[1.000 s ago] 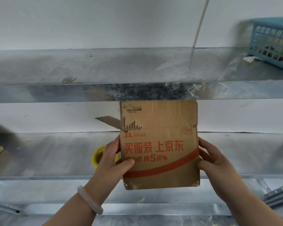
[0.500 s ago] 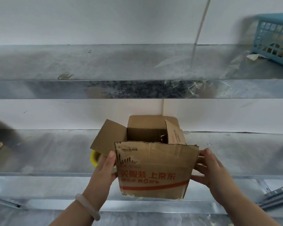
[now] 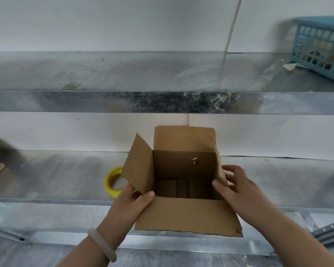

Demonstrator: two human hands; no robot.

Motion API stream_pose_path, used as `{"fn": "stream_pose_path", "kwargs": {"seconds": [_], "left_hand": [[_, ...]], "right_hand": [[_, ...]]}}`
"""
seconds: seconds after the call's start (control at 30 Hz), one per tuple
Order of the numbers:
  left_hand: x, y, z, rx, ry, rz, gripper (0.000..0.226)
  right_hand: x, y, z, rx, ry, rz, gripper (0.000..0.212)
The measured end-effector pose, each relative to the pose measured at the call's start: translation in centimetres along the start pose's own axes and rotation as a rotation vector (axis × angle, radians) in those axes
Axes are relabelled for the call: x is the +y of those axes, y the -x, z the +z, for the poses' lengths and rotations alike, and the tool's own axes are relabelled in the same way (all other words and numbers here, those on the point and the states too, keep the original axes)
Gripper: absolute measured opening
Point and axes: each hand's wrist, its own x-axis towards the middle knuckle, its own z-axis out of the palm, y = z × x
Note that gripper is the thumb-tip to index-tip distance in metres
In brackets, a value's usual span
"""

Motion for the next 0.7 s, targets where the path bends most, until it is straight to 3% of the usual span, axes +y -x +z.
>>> {"fn": "stream_pose_path", "kwargs": {"seconds": [0.07,0.17,0.27,0.4,0.47,0.57,0.7], "left_hand": [[-0.1,0.4,-0.2,0.097,0.011,0.025,0.039],[-0.1,1.6,-0.3,0.230,0.064,0.073,0.019],[0.8,3.5,-0.7,0.345,0.081,0.146,0.023],[1.9,5.7,-3.3,0.461,0.171,0.180,0.021],[2.6,6.5,-5.5,0.504,0.255,0.202,0.034],[2.6,8.1,-10.0,0.603,0.352,0.178,0.013],[3.1,10.8,-16.6,0.677,0.283,0.180,0.013]], "right_hand": [[0.4,0.8,0.1,0.129,-0.165,0.028,0.035],[0.4,2.3,0.1,0.222,-0.427,0.061,0.037],[-0.5,3.7,0.4,0.252,-0.536,0.042,0.042],[-3.6,5.3,2.1,0.210,-0.568,-0.031,0.057],[-5.4,5.5,3.6,0.161,-0.588,-0.059,0.038],[-8.4,5.3,6.6,0.067,-0.575,-0.099,0.023],[-14.3,5.3,12.3,0.007,-0.570,-0.120,0.010]]}}
